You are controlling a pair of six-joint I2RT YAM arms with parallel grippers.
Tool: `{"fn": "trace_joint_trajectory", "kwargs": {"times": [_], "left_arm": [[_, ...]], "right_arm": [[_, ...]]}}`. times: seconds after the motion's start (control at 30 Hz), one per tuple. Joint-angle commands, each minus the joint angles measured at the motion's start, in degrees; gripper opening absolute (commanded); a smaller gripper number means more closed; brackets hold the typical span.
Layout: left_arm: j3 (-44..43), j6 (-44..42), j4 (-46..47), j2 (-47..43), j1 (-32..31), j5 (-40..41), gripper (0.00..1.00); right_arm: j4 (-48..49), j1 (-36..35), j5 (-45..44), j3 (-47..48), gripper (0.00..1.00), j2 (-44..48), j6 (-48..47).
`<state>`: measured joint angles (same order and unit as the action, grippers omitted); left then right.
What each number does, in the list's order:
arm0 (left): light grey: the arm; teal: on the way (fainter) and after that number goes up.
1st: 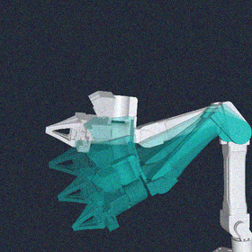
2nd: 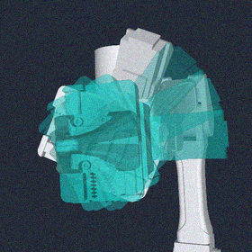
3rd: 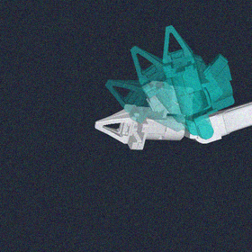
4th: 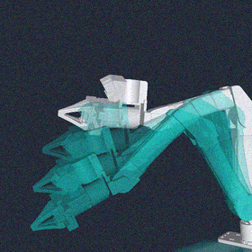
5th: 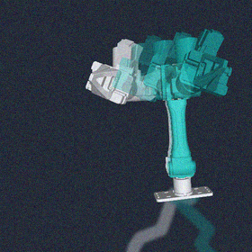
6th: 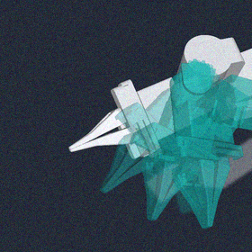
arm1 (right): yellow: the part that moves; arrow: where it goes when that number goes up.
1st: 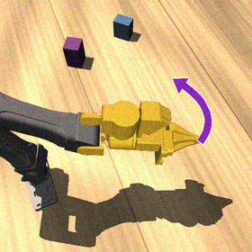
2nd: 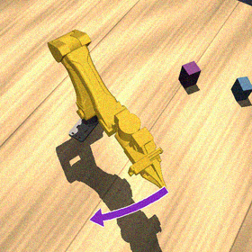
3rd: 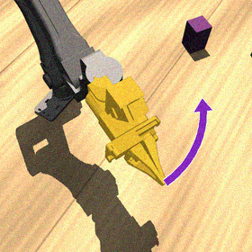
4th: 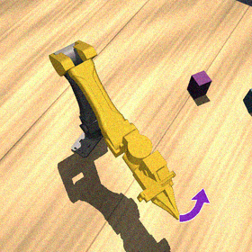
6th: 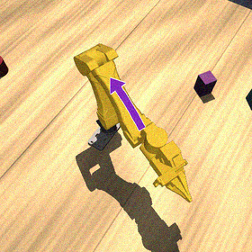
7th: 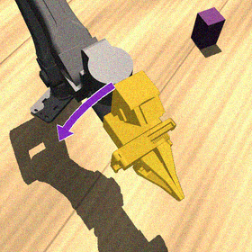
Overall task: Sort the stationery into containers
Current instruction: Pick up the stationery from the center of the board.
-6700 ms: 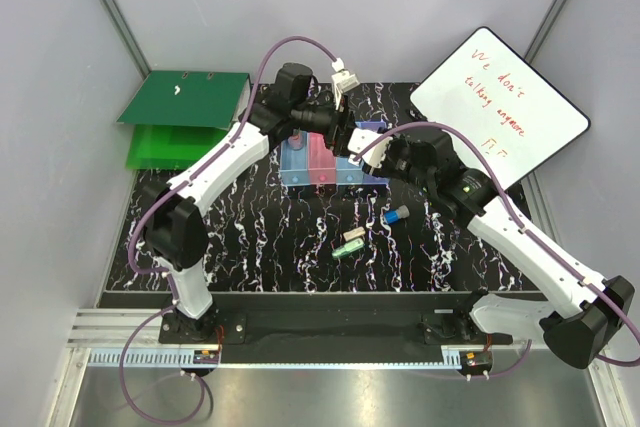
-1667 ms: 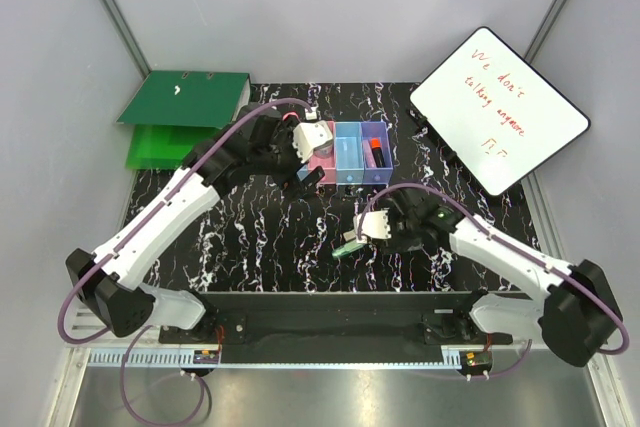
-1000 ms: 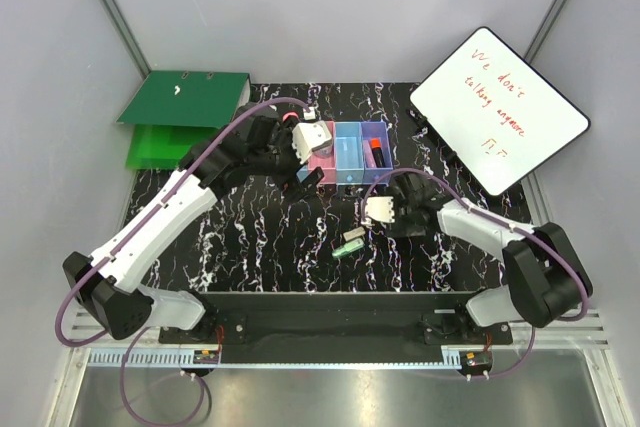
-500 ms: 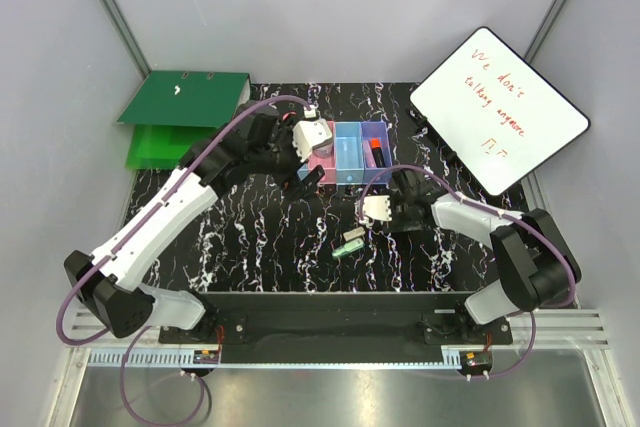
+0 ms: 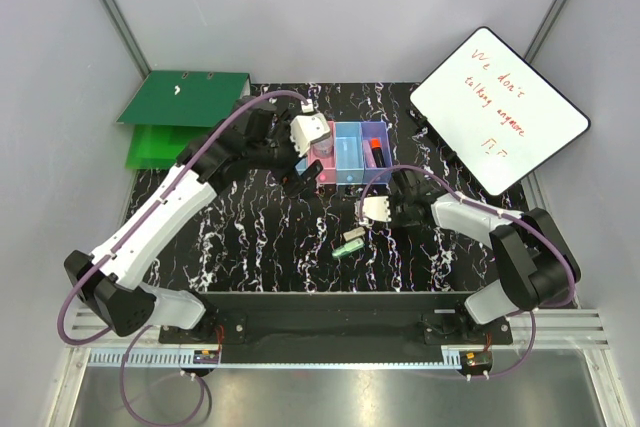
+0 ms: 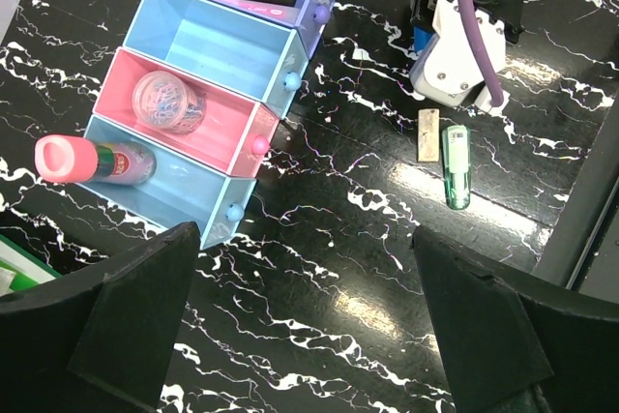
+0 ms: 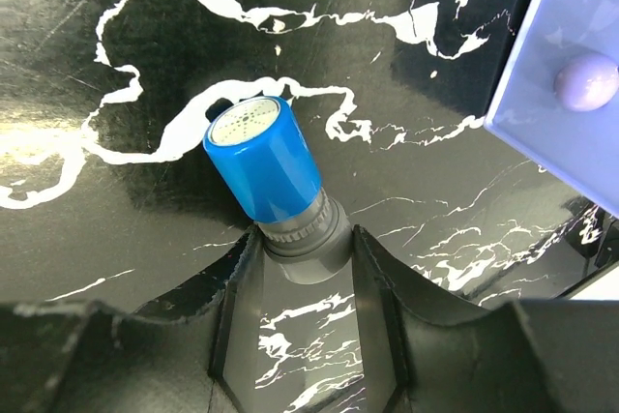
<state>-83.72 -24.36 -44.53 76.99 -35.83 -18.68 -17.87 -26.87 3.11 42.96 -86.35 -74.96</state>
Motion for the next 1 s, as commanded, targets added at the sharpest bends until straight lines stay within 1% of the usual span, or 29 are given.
{"fn": "trace_joint_trajectory", "kwargs": {"times": [0.0,0.03,0.07,0.1,0.17,0.3,0.43,0.57,0.77,0.97], "left_arm": [[-3.2,-1.0,0.5,-0.1,0.5,-0.6,0.99],[-3.2,-1.0,0.4,-0.1,0.6,-0.5,0.99],[-3.3,-1.2,0.3,0.0,0.6,-0.6,0.99],[-3.2,-1.2,0.2,-0.1,0.7,-0.7,0.99],[-3.0,-1.3,0.1,-0.1,0.7,-0.8,0.99],[-2.4,-1.2,0.0,-0.1,0.9,-0.9,0.99],[-1.0,-0.3,0.0,0.0,1.0,-1.8,0.99],[0.7,0.5,0.2,0.2,1.1,-2.7,0.99],[2.0,1.8,2.1,0.9,1.3,-3.5,0.99],[2.1,5.9,5.4,2.7,1.3,-5.2,0.99]], "right_arm": [[-2.2,0.2,2.9,1.1,0.15,0.5,-1.3],[-3.0,0.2,3.2,1.2,0.13,0.9,-1.4],[-3.5,0.2,3.5,1.2,0.08,1.2,-1.7],[-3.8,0.2,3.7,1.2,0.06,1.5,-1.9],[-5.1,0.2,4.7,1.8,0.05,3.2,-1.8],[-8.5,0.2,6.8,4.8,0.06,6.5,3.0],[-9.2,0.2,9.2,5.9,0.06,10.7,7.1],[-9.2,0.2,10.4,7.3,0.05,14.0,13.0],[-9.1,0.2,11.1,11.1,0.05,17.6,25.4],[-9.2,0.2,11.2,17.7,0.05,19.0,37.1]]}}
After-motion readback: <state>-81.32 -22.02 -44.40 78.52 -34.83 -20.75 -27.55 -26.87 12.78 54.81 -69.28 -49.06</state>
